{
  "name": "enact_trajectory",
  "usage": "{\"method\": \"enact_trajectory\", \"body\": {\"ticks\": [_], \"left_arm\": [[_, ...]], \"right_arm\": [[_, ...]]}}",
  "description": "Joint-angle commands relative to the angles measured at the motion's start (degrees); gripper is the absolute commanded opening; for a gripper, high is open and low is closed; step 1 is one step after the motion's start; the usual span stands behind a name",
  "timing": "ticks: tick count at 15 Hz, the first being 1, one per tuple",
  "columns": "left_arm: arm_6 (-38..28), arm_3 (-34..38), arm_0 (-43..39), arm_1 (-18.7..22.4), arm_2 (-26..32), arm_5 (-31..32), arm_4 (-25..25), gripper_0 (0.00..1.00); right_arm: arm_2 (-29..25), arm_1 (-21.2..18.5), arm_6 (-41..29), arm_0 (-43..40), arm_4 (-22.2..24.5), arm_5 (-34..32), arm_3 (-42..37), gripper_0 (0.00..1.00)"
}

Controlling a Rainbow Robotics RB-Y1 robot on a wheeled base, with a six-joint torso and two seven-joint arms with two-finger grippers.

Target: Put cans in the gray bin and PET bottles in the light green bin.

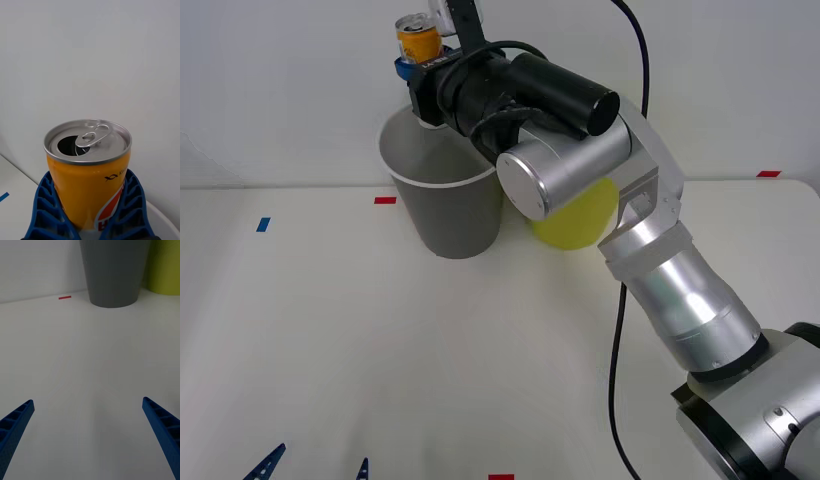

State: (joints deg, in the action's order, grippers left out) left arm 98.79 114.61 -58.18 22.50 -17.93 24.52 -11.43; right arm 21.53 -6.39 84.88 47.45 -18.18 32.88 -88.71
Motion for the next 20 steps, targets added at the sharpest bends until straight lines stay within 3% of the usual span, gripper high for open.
{"method": "enact_trajectory", "body": {"ticks": [1,14,15,17,18,20], "left_arm": [[0.0,0.0,0.0,0.0,0.0,0.0,0.0,1.00],[0.0,0.0,0.0,0.0,0.0,0.0,0.0,1.00],[0.0,0.0,0.0,0.0,0.0,0.0,0.0,1.00],[0.0,0.0,0.0,0.0,0.0,0.0,0.0,1.00],[0.0,0.0,0.0,0.0,0.0,0.0,0.0,1.00],[0.0,0.0,0.0,0.0,0.0,0.0,0.0,1.00]], "right_arm": [[0.0,0.1,-0.3,-0.1,-0.1,0.0,0.0,0.00],[-0.1,-0.1,-0.3,-0.1,1.5,-1.2,0.0,0.03],[-0.1,-0.1,-0.5,-0.1,1.5,-1.2,0.0,0.32],[-0.1,0.1,-0.9,-0.1,1.6,-1.2,0.0,0.79],[-0.1,0.2,-0.9,-0.1,2.1,-1.2,0.0,0.88],[-0.1,0.2,0.1,-0.1,2.2,-2.0,0.0,0.91]]}}
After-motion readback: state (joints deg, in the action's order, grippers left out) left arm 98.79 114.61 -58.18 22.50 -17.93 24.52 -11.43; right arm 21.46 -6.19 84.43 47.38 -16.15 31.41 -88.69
